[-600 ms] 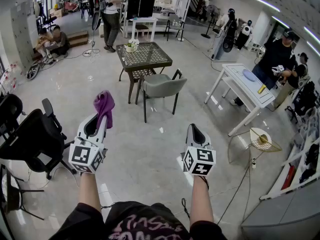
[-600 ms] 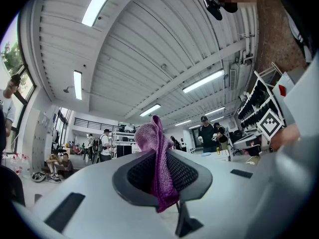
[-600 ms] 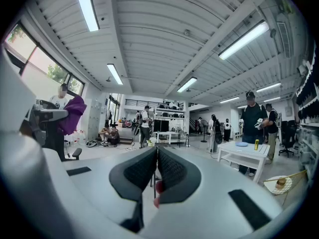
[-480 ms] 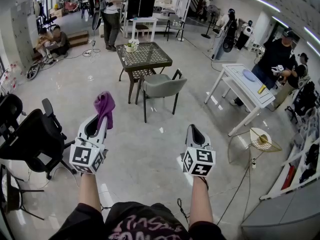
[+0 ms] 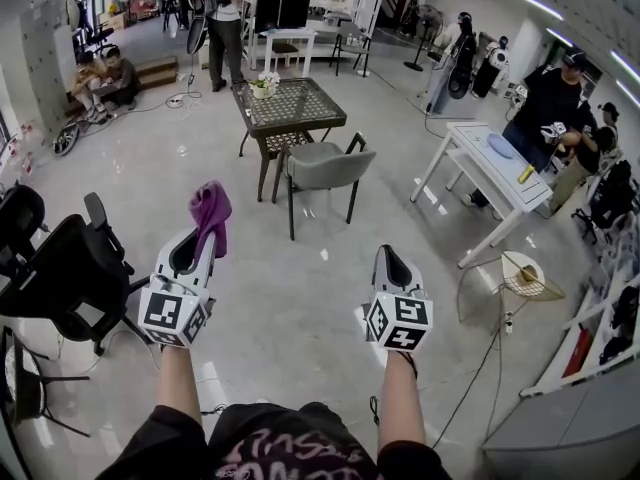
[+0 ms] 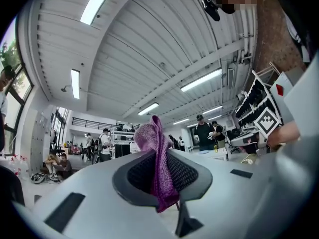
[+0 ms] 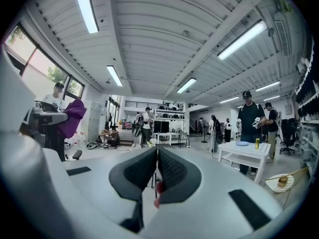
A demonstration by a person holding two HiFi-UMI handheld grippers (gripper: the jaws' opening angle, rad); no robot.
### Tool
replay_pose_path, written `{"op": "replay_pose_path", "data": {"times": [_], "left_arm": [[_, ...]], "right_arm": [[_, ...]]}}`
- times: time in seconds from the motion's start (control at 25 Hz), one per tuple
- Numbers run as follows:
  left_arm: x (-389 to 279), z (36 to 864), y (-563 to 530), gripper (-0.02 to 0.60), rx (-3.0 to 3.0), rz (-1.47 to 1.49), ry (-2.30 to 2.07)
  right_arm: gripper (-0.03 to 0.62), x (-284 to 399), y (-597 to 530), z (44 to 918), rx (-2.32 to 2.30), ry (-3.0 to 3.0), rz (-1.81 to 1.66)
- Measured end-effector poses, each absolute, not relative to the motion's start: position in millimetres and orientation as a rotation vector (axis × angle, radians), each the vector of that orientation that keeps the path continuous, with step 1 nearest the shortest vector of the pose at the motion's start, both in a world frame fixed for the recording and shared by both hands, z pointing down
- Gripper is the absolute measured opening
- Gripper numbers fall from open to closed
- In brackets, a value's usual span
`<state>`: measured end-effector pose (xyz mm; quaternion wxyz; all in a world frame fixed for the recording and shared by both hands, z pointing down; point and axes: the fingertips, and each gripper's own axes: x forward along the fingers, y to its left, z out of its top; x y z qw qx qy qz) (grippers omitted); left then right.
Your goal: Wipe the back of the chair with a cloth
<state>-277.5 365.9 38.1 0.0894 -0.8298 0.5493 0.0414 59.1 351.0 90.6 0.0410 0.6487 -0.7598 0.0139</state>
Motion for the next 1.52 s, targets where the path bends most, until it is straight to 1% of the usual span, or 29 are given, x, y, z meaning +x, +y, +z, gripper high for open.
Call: {"op": "replay_pose_path", "data": {"times": [0.24, 0.4, 0.72, 1.12, 1.52], "left_arm": [[-283.5, 42.8, 362.6, 0.071, -2.486, 0.153, 1.646], [-281.3, 49.2, 357.2, 0.071, -2.485, 0.104, 1.628], [-276.7, 58.8, 328.6, 0.071, -2.508, 0.109, 1.624], [-255.9, 73.4, 252.4, 0.071, -2.509, 0.055, 1.655], [-214.5, 86.4, 147.8, 0.071, -2.476, 0.009, 1.718]], "right_arm": [[0.028, 56.0, 349.4, 92.7, 1.986, -2.332, 0.047], [0.028, 57.1, 344.9, 97.4, 2.000, -2.321, 0.051], [0.028, 51.7, 314.0, 102.5, 1.949, -2.355, 0.045], [0.028, 72.4, 232.0, 114.8, 1.945, -2.351, 0.065], [0.028, 114.7, 117.1, 138.4, 1.886, -2.377, 0.098]]}}
